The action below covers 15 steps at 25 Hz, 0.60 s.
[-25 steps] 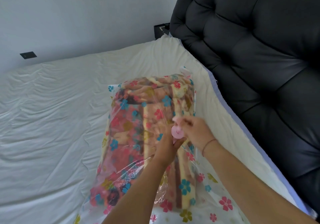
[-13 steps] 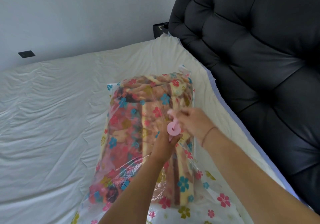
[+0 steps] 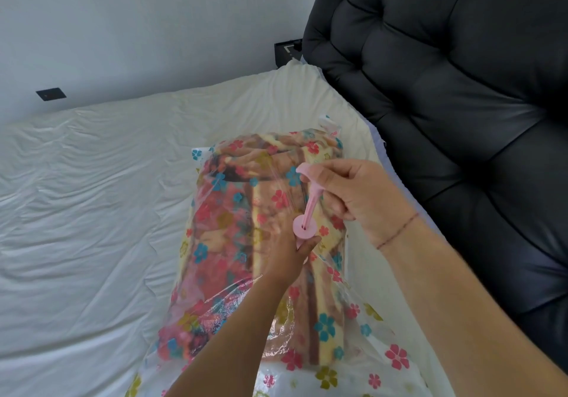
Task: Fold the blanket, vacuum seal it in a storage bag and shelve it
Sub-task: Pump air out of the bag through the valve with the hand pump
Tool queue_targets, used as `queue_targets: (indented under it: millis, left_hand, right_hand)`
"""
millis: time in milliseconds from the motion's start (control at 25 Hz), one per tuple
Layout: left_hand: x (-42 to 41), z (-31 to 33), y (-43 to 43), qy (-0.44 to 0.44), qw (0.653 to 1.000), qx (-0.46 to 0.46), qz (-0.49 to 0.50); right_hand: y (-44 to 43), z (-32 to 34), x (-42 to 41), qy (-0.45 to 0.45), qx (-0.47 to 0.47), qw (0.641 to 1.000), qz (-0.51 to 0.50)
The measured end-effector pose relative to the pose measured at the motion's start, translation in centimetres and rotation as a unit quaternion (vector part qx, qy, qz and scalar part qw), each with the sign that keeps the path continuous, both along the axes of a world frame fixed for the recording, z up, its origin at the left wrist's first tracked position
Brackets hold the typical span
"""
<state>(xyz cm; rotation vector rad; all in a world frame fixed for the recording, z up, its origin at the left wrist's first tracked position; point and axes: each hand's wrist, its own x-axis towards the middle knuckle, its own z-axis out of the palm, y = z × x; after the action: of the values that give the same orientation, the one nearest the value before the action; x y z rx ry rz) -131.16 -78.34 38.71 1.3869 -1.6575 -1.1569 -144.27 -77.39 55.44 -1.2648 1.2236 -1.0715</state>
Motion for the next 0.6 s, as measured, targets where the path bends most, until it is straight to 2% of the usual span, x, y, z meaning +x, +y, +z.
queue_targets:
  millis: [80,160,360,400,520,600]
  left_hand:
    - [-0.1,-0.4,0.4,0.0,1.0,0.008,-0.011]
    - [-0.3,-0.6,0.8,-0.001,1.0,-0.004,-0.023]
    - [0.0,-0.2,-0.2,0.003,1.0,-0.002,0.005]
    - [0.0,-0.3,-0.2,0.005,1.0,-0.004,0.003]
    - [0.0,-0.6,0.4,-0.002,1.0,-0.016,-0.026]
    - [0.0,-0.5,0.4,0.01,1.0,-0.02,-0.017]
  right_hand:
    - [0.6,-3.4,1.0,0.093,0.054,0.994,-0.01]
    - [1.2,-5.0,1.8,0.136,0.111,0.984,-0.009]
    - [-0.1,0.9,0.2,-0.01,-0.004,1.0,-0.013]
    - [0.0,0.3,0.3,0.01,-0.004,1.0,-0.006]
    - [0.9,-5.6,2.0,0.102,0.109,0.989,-0.003]
    - [0.5,-5.4,2.0,0.095,0.122,0.988,0.003]
